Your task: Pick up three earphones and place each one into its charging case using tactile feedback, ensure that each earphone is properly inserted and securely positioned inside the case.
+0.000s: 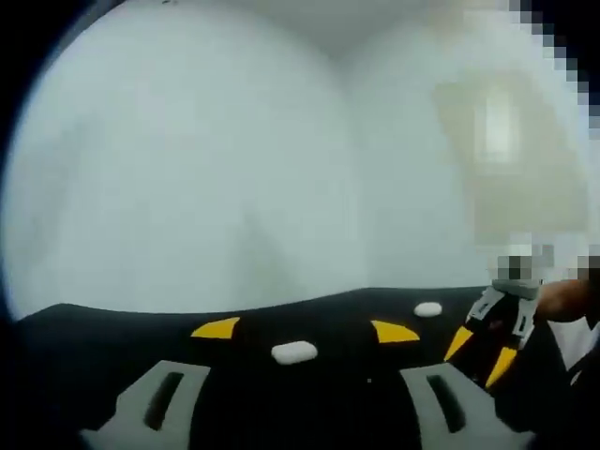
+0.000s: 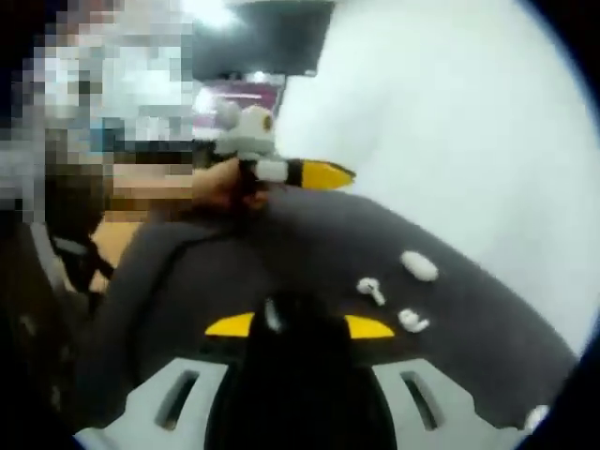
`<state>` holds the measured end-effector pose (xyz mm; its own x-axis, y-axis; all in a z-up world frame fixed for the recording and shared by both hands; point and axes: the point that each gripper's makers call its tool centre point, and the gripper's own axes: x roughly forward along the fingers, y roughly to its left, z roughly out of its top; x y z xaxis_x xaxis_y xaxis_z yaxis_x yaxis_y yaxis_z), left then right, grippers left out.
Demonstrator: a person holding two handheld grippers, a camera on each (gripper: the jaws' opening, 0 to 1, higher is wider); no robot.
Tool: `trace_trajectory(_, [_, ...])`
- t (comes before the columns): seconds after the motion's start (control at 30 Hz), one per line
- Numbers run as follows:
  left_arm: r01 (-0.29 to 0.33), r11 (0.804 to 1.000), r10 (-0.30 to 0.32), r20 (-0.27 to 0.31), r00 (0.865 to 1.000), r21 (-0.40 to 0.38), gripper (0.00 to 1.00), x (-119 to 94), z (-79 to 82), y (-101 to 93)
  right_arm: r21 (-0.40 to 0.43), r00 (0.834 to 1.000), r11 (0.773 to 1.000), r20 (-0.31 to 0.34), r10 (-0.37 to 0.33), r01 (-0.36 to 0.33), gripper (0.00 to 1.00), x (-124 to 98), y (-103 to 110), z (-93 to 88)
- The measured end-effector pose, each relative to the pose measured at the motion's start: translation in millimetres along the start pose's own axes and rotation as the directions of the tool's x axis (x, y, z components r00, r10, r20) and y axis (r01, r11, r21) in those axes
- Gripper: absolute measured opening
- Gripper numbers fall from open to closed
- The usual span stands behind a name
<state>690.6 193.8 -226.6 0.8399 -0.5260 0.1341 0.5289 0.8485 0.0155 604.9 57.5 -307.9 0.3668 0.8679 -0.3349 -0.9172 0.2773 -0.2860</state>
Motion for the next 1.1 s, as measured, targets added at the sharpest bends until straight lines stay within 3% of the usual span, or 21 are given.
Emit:
trace_trajectory(0.13, [0.002, 1.0, -0.002, 0.043, 0.999, -0.012, 0.59, -0.5, 6.4, 1.9, 0.068, 0.993, 0.992, 0.046, -0.105, 0.102, 0.35, -17.7, -20.4, 5.0])
trace_trajectory(0.23, [0.001, 0.999, 0.001, 0.053, 0.999, -0.033, 0.64, -0.6, 7.8, 3.5, 0.183, 0.978, 0.965, 0.06, -0.202, 0.188, 0.35, -38.0, -46.2, -2.7])
trace_trajectory(0.3, [-0.011, 0.999, 0.013, 0.072, 0.997, -0.036, 0.69, -0.8, 10.6, 5.6, 0.239, 0.968, 0.943, 0.038, -0.247, 0.231, 0.35, -48.2, -59.4, -11.7])
trace_trajectory(0.37, [-0.017, 0.999, 0.02, 0.112, 0.993, -0.031, 0.79, -1.1, 16.2, 7.8, 0.244, 0.961, 0.933, 0.019, -0.277, 0.265, 0.35, -55.6, -67.9, -17.9])
trace_trajectory(0.43, [-0.025, 0.999, 0.027, 0.115, 0.993, -0.022, 0.85, -0.2, 15.9, 9.5, 0.243, 0.953, 0.925, 0.003, -0.303, 0.293, 0.35, -60.6, -73.5, -21.9])
trace_trajectory(0.63, [-0.01, 1.0, 0.011, 0.082, 0.997, -0.011, 0.84, 2.7, 9.6, 6.0, 0.241, 0.927, 0.896, -0.059, -0.371, 0.374, 0.35, -70.2, -91.7, -36.0])
trace_trajectory(0.73, [-0.017, 1.0, 0.018, 0.082, 0.996, -0.014, 0.84, 2.3, 9.6, 8.2, 0.262, 0.899, 0.86, -0.107, -0.425, 0.438, 0.35, -79.6, -105.2, -48.2])
trace_trajectory(0.8, [-0.023, 1.0, 0.025, 0.076, 0.997, -0.017, 0.82, 2.1, 8.5, 10.0, 0.282, 0.869, 0.822, -0.156, -0.469, 0.494, 0.36, -89.2, -116.5, -61.4])
trace_trajectory(0.83, [-0.029, 1.0, 0.029, 0.07, 0.997, -0.011, 0.81, 2.0, 7.4, 11.1, 0.294, 0.862, 0.811, -0.171, -0.477, 0.506, 0.36, -92.9, -120.3, -66.8])
trace_trajectory(1.03, [-0.026, 1.0, 0.025, 0.065, 0.998, 0.017, 0.76, 1.1, 7.1, 8.3, 0.394, 0.844, 0.747, -0.206, -0.495, 0.535, 0.36, -110.2, -136.7, -85.6])
trace_trajectory(1.1, [-0.028, 0.999, 0.027, 0.067, 0.997, 0.016, 0.76, 0.8, 7.4, 8.5, 0.395, 0.839, 0.742, -0.207, -0.503, 0.542, 0.36, -114.0, -138.8, -87.8])
